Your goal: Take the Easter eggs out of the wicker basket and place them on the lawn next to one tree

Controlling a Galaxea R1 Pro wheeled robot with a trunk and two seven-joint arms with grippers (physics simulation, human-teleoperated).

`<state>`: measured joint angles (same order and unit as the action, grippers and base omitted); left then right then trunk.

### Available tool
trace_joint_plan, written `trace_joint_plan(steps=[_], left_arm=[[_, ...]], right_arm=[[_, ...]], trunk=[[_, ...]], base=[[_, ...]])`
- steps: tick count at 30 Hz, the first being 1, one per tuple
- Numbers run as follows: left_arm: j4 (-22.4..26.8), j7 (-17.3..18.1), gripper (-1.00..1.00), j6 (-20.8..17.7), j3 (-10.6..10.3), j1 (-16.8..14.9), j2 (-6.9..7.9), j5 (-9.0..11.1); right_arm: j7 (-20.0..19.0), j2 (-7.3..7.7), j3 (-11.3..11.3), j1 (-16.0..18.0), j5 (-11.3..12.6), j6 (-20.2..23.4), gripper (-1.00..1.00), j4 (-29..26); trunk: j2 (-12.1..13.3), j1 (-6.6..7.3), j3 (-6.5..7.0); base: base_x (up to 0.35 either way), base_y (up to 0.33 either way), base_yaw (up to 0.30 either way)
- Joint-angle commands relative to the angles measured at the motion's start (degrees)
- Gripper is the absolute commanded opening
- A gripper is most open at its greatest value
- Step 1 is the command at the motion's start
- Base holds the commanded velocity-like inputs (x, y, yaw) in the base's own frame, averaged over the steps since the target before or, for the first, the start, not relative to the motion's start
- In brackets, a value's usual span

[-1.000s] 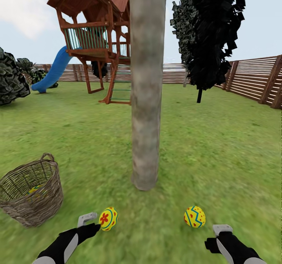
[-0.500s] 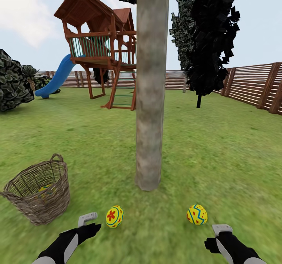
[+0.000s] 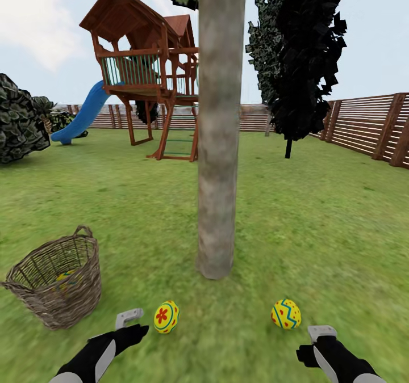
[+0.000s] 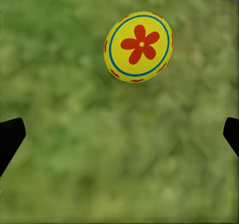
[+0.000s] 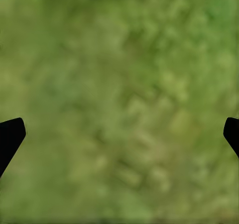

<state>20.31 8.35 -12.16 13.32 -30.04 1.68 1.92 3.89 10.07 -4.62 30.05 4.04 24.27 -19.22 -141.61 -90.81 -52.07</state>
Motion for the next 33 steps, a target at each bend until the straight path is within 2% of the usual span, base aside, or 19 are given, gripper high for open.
trace_joint_plan(steps=[1, 8, 29, 33], left_arm=[[0.1, 0.3, 1.0, -0.4, 0.4, 0.0, -0.17, 0.2], [0.0, 0.3, 1.0, -0.5, 0.2, 0.0, -0.43, 0.1], [0.0, 0.3, 1.0, -0.7, 0.1, 0.0, -0.04, -0.1], [0.0, 0.3, 1.0, -0.6, 0.1, 0.0, -0.12, -0.2]], right_arm=[[0.3, 0.06, -0.5, 0.0, 0.4, 0.3, 1.0, -0.1], [0.3, 0.03, -0.5, 0.0, 0.4, 0.3, 1.0, 0.0], [0.3, 0.03, -0.5, 0.0, 0.4, 0.3, 1.0, 0.1], [0.3, 0.03, -0.5, 0.0, 0.4, 0.3, 1.0, 0.1]], trunk=[[0.0, 0.02, -0.06], [0.0, 0.02, -0.06], [0.0, 0.02, -0.06], [0.4, 0.24, 0.12]], base=[[-0.094, 0.13, 0.0], [-0.106, 0.262, 0.0], [-0.003, 0.322, 0.0], [-0.006, 0.078, 0.0]])
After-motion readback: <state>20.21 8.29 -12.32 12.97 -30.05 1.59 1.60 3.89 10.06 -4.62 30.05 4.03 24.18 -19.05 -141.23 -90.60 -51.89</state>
